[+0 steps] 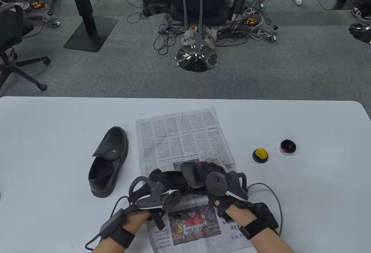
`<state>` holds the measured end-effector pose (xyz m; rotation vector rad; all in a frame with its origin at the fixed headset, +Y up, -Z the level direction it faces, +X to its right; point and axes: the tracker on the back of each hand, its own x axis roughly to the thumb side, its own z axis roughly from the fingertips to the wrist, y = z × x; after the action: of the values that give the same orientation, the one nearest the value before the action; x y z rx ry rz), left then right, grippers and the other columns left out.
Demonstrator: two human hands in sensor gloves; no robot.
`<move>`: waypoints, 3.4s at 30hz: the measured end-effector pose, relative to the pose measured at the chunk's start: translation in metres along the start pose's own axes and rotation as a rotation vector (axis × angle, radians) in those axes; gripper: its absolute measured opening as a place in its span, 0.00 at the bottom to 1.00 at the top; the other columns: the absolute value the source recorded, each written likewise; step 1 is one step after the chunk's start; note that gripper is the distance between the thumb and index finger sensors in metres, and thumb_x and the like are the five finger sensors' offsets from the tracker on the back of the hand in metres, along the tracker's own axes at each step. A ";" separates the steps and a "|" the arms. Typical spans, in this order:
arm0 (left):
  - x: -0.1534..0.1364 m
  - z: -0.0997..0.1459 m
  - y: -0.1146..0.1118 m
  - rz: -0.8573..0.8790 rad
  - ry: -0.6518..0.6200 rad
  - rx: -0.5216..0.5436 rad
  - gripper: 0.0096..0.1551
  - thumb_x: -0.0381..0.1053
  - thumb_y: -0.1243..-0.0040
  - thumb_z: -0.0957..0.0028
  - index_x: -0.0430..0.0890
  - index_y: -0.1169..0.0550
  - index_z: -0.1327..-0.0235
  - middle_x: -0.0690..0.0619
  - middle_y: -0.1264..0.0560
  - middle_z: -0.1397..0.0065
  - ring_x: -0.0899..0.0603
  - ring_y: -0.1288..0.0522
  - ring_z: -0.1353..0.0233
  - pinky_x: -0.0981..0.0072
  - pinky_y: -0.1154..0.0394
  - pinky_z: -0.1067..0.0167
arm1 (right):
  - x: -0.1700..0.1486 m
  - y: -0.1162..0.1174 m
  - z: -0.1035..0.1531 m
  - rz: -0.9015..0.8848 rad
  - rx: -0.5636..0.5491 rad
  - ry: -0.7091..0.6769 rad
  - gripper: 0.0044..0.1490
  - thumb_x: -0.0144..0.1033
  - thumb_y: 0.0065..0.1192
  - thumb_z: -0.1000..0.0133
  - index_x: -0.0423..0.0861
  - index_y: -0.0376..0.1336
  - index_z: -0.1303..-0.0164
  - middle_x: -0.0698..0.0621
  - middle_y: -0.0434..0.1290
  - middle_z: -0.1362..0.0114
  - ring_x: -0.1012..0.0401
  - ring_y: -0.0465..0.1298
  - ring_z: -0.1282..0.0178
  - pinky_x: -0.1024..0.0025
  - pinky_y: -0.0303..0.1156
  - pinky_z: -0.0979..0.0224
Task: Dip and apply built-in sponge shoe polish on shoes
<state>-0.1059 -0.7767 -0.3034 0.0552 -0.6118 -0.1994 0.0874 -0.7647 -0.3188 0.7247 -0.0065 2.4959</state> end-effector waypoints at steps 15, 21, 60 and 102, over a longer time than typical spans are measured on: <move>0.003 0.000 0.000 0.000 0.011 0.013 0.18 0.69 0.37 0.55 0.70 0.22 0.53 0.68 0.19 0.58 0.53 0.23 0.47 0.39 0.34 0.27 | -0.029 -0.010 0.006 0.262 -0.034 0.091 0.32 0.27 0.61 0.51 0.49 0.65 0.33 0.44 0.65 0.26 0.45 0.68 0.25 0.49 0.65 0.27; 0.002 0.001 0.000 0.001 0.007 0.012 0.17 0.69 0.37 0.55 0.70 0.22 0.53 0.68 0.19 0.58 0.53 0.23 0.47 0.39 0.34 0.27 | -0.013 -0.006 0.016 -0.161 0.008 -0.008 0.32 0.24 0.61 0.50 0.48 0.66 0.33 0.42 0.65 0.26 0.42 0.67 0.25 0.46 0.64 0.26; 0.006 0.001 -0.001 -0.005 0.023 0.007 0.17 0.69 0.37 0.55 0.70 0.22 0.54 0.68 0.19 0.59 0.53 0.23 0.47 0.39 0.34 0.27 | -0.016 -0.016 0.016 0.393 -0.004 -0.015 0.30 0.27 0.64 0.53 0.50 0.70 0.38 0.46 0.71 0.30 0.46 0.75 0.30 0.51 0.73 0.32; 0.006 0.001 -0.002 0.005 0.014 0.007 0.16 0.69 0.37 0.55 0.69 0.22 0.56 0.67 0.19 0.59 0.53 0.23 0.47 0.38 0.34 0.27 | -0.019 -0.029 0.017 0.373 0.028 -0.001 0.26 0.23 0.69 0.58 0.51 0.76 0.50 0.49 0.77 0.36 0.48 0.79 0.33 0.52 0.76 0.34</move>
<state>-0.1020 -0.7803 -0.2990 0.0617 -0.5985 -0.1915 0.1232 -0.7515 -0.3180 0.7966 -0.1176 2.8541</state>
